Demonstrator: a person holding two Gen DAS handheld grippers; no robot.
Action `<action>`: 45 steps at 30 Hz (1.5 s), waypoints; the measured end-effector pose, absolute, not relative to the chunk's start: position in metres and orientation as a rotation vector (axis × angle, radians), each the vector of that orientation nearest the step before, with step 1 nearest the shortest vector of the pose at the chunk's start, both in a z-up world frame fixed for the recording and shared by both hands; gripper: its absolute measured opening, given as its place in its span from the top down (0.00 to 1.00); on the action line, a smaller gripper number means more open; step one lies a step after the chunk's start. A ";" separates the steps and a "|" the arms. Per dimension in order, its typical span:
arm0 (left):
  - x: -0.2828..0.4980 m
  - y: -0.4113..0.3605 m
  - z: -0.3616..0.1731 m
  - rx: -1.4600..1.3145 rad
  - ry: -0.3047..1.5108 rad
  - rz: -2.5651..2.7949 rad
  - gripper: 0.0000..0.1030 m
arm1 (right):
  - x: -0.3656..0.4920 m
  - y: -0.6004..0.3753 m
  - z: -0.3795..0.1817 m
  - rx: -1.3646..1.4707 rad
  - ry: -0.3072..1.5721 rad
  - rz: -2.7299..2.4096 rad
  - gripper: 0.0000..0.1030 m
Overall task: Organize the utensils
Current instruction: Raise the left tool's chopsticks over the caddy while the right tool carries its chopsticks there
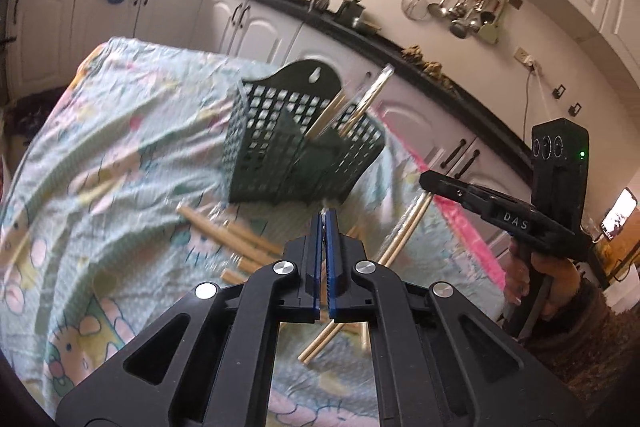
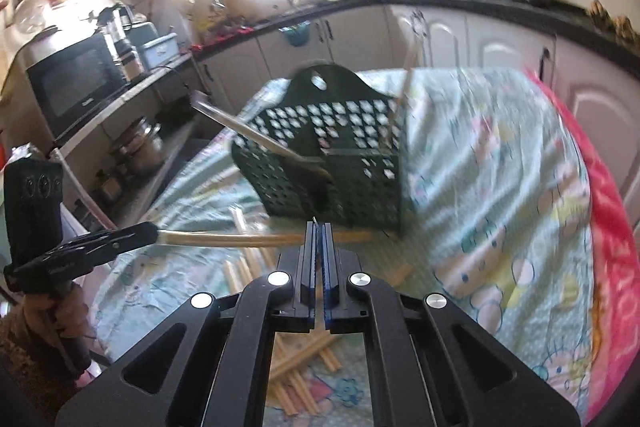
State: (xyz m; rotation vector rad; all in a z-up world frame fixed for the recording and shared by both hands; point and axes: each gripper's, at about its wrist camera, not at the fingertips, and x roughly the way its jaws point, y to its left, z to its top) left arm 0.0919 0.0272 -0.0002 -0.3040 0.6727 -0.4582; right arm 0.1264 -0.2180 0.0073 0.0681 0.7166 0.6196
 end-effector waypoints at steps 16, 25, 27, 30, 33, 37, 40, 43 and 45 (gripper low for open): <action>0.099 -0.006 0.083 -0.208 0.525 -0.560 1.00 | 0.115 -0.213 0.093 0.008 0.540 0.653 0.99; 0.109 -0.005 0.135 -0.178 0.426 -0.558 1.00 | 0.120 -0.226 0.140 0.001 0.423 0.630 0.99; 0.112 -0.003 0.144 -0.175 0.409 -0.549 1.00 | 0.123 -0.227 0.150 0.001 0.397 0.628 0.99; 0.116 0.003 0.157 -0.177 0.391 -0.532 1.00 | 0.128 -0.227 0.163 -0.005 0.362 0.624 0.99; 0.119 0.012 0.168 -0.172 0.371 -0.508 1.00 | 0.134 -0.227 0.173 -0.003 0.338 0.617 0.99; 0.122 0.021 0.177 -0.163 0.365 -0.479 1.00 | 0.143 -0.227 0.183 0.002 0.314 0.607 0.99; 0.125 0.030 0.178 -0.158 0.373 -0.459 1.00 | 0.150 -0.228 0.189 0.007 0.302 0.600 0.99; 0.128 0.036 0.178 -0.146 0.384 -0.445 1.00 | 0.157 -0.228 0.192 0.012 0.296 0.594 0.99; 0.129 0.039 0.175 -0.140 0.399 -0.438 1.00 | 0.162 -0.228 0.192 0.017 0.297 0.592 0.99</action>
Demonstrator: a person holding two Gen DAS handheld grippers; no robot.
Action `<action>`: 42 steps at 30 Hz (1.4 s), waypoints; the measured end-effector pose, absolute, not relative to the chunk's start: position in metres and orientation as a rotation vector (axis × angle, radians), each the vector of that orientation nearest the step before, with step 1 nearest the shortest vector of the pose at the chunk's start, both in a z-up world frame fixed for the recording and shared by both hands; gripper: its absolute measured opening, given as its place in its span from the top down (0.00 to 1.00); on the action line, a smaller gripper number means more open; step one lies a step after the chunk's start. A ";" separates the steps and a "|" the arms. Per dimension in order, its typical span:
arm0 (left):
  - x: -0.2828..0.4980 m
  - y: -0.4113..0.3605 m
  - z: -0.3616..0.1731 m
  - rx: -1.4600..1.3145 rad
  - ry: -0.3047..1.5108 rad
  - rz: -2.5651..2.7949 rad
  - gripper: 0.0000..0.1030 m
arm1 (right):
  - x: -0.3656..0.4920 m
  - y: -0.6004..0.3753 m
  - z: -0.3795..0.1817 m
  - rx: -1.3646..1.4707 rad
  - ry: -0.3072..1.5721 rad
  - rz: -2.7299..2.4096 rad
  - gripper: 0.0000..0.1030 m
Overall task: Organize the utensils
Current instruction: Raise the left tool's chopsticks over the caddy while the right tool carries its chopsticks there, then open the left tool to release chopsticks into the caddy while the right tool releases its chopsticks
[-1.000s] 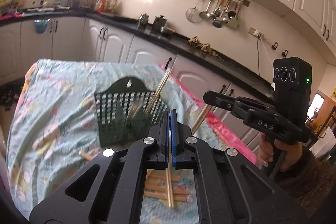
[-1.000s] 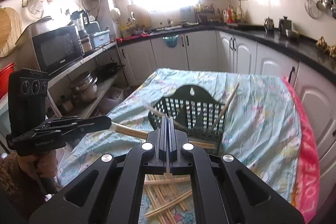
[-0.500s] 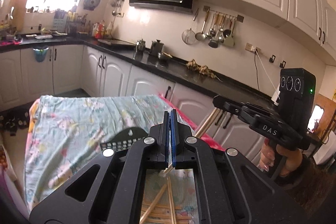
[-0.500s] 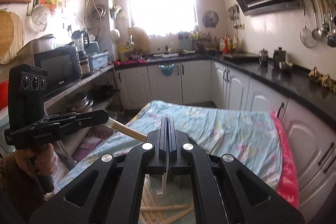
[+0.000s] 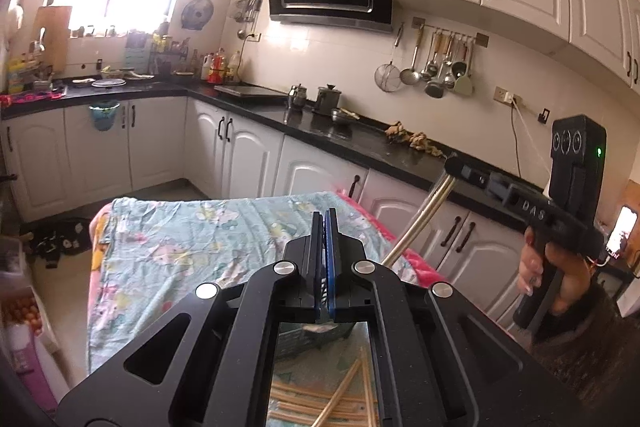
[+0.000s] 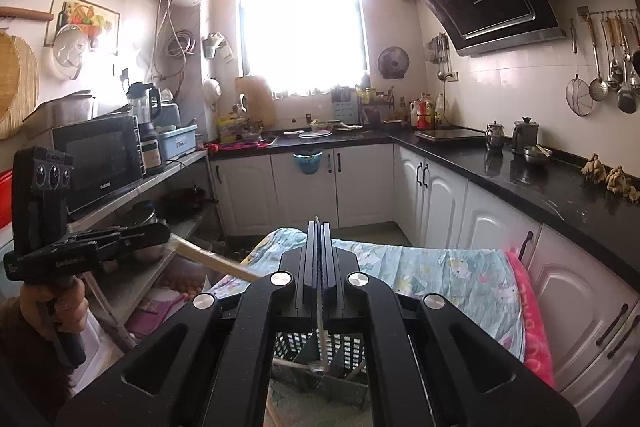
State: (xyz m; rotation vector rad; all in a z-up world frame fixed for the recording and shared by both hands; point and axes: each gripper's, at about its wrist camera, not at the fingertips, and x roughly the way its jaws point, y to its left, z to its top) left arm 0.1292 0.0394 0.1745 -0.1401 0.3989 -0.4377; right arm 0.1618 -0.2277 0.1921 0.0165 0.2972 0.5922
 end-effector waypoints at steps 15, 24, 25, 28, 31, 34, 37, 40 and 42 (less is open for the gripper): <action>0.141 0.035 0.137 -0.098 0.532 -0.453 1.00 | 0.198 -0.221 0.165 0.032 0.372 0.555 0.99; 0.166 0.022 0.111 -0.099 0.604 -0.441 1.00 | 0.212 -0.210 0.141 0.018 0.431 0.554 0.99; 0.169 0.021 0.109 -0.097 0.609 -0.436 1.00 | 0.214 -0.209 0.139 0.014 0.434 0.553 0.99; 0.179 0.017 0.102 -0.095 0.629 -0.430 1.00 | 0.218 -0.206 0.132 0.003 0.448 0.546 0.99; 0.188 0.014 0.094 -0.097 0.651 -0.423 1.00 | 0.223 -0.204 0.124 -0.002 0.474 0.542 0.99; 0.194 0.013 0.088 -0.100 0.657 -0.409 0.97 | 0.228 -0.204 0.116 -0.008 0.499 0.519 0.98; 0.195 0.014 0.084 -0.103 0.650 -0.390 0.75 | 0.229 -0.205 0.109 -0.013 0.510 0.486 0.81; 0.195 0.018 0.084 -0.126 0.647 -0.381 0.71 | 0.225 -0.206 0.106 -0.024 0.496 0.459 0.58; 0.193 0.021 0.086 -0.143 0.639 -0.372 0.62 | 0.223 -0.206 0.104 -0.039 0.496 0.448 0.56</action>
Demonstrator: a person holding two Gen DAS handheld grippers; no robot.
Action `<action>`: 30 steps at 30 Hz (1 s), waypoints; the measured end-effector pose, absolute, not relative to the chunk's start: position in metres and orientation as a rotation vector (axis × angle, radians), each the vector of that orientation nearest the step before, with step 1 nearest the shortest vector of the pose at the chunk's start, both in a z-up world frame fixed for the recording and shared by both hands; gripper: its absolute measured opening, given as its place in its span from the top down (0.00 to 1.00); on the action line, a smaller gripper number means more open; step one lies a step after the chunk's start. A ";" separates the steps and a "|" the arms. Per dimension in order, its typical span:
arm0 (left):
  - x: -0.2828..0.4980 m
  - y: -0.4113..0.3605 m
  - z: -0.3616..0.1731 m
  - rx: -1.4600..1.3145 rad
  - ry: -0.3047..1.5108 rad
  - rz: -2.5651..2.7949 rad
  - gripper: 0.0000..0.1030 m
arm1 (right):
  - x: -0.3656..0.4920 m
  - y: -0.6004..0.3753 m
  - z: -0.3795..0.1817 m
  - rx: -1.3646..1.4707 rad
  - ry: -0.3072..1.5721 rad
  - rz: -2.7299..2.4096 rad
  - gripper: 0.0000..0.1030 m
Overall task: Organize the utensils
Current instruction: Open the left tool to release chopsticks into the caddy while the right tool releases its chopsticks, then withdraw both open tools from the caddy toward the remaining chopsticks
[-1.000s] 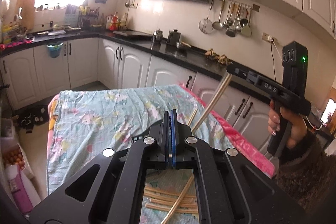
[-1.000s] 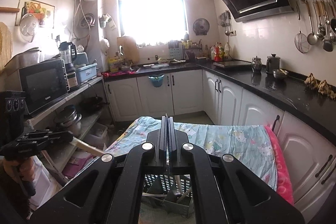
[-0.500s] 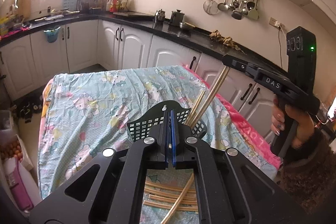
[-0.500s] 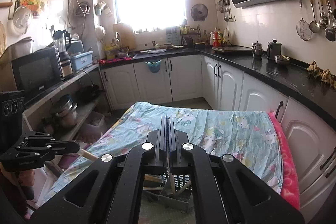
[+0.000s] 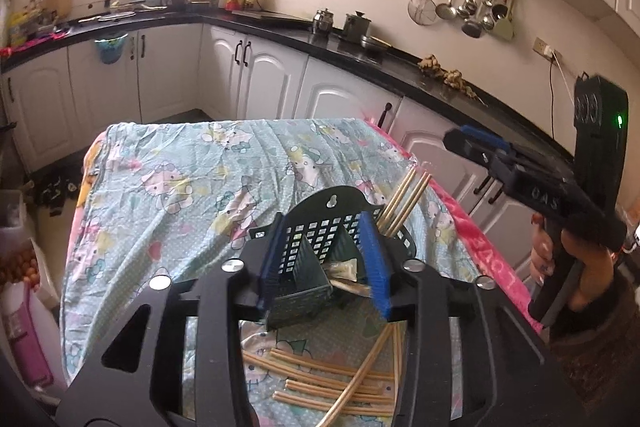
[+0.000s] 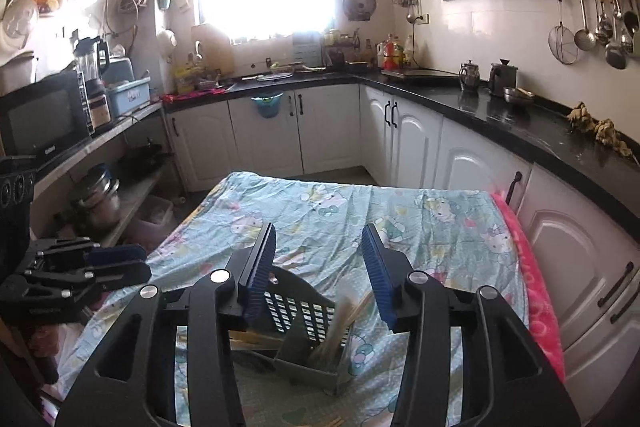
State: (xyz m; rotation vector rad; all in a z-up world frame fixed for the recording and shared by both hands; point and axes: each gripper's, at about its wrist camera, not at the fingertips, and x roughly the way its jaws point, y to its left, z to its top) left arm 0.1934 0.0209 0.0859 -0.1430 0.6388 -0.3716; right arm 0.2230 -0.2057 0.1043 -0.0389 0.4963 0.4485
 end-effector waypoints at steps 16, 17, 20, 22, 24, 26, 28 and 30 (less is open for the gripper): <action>0.173 0.041 0.109 -0.214 0.539 -0.310 0.14 | 0.190 -0.204 0.111 -0.108 0.444 0.414 0.28; 0.171 0.043 0.109 -0.217 0.534 -0.303 0.13 | 0.187 -0.204 0.112 -0.113 0.439 0.414 0.27; 0.166 0.048 0.109 -0.226 0.529 -0.288 0.11 | 0.180 -0.203 0.113 -0.126 0.432 0.417 0.25; 0.163 0.050 0.109 -0.231 0.527 -0.281 0.11 | 0.175 -0.202 0.113 -0.130 0.430 0.424 0.24; 0.160 0.051 0.108 -0.235 0.528 -0.273 0.11 | 0.171 -0.201 0.113 -0.136 0.428 0.430 0.23; 0.156 0.053 0.106 -0.238 0.529 -0.265 0.11 | 0.167 -0.199 0.112 -0.143 0.429 0.435 0.23; 0.153 0.055 0.104 -0.238 0.531 -0.259 0.11 | 0.162 -0.197 0.110 -0.147 0.429 0.442 0.23; 0.150 0.057 0.101 -0.236 0.532 -0.247 0.11 | 0.158 -0.195 0.108 -0.149 0.431 0.448 0.23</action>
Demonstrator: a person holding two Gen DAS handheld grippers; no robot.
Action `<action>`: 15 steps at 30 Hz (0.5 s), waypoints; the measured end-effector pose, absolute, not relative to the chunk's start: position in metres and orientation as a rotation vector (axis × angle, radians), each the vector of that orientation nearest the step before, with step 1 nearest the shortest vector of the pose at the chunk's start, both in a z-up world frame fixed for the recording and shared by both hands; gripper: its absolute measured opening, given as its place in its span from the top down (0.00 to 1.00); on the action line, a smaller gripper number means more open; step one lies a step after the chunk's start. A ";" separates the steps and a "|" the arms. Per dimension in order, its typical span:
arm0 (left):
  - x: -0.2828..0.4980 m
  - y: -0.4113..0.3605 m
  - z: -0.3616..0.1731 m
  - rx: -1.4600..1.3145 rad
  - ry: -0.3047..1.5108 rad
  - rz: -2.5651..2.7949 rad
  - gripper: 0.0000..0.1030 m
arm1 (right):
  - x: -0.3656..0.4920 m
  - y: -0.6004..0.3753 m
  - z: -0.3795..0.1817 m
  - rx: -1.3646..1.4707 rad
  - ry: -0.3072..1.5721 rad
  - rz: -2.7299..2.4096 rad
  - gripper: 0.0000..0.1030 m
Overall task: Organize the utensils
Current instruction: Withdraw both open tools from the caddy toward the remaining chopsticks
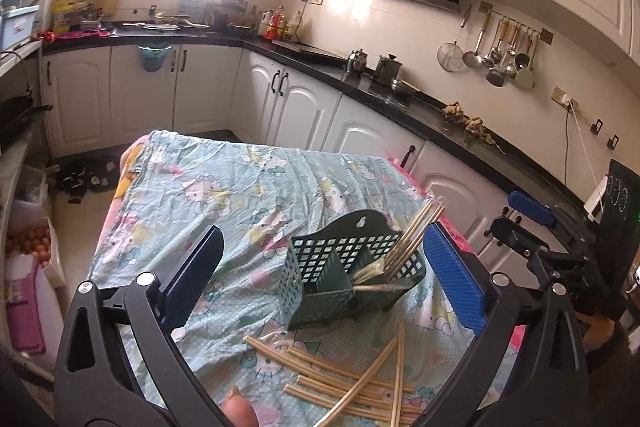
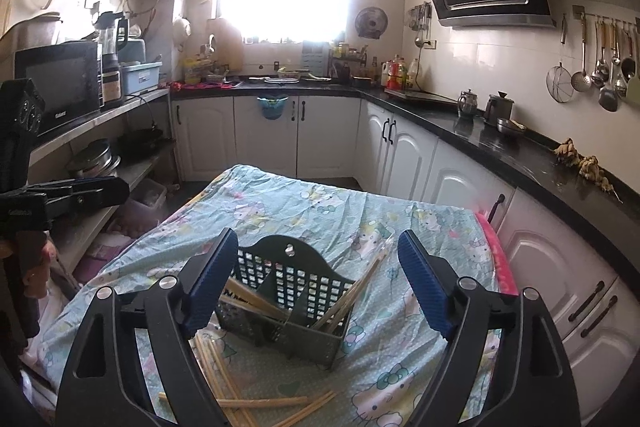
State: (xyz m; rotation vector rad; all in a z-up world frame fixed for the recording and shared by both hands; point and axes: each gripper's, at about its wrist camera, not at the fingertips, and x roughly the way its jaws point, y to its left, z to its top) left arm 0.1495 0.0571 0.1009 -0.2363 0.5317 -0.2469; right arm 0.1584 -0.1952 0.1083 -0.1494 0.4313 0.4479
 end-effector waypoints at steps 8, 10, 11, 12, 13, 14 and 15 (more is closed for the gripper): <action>0.137 0.063 0.089 -0.233 0.540 -0.214 0.11 | 0.145 -0.189 0.098 -0.155 0.450 0.476 0.23; 0.134 0.064 0.086 -0.233 0.543 -0.205 0.11 | 0.142 -0.186 0.095 -0.159 0.456 0.483 0.23; 0.132 0.065 0.084 -0.234 0.543 -0.200 0.11 | 0.140 -0.185 0.094 -0.160 0.459 0.486 0.23; 0.130 0.065 0.083 -0.233 0.544 -0.197 0.11 | 0.139 -0.184 0.093 -0.159 0.462 0.490 0.23; 0.128 0.066 0.082 -0.233 0.544 -0.193 0.11 | 0.138 -0.183 0.092 -0.158 0.465 0.493 0.22; 0.126 0.067 0.079 -0.233 0.547 -0.186 0.11 | 0.137 -0.182 0.090 -0.158 0.469 0.497 0.22; 0.124 0.067 0.078 -0.233 0.549 -0.183 0.11 | 0.136 -0.182 0.089 -0.159 0.471 0.499 0.22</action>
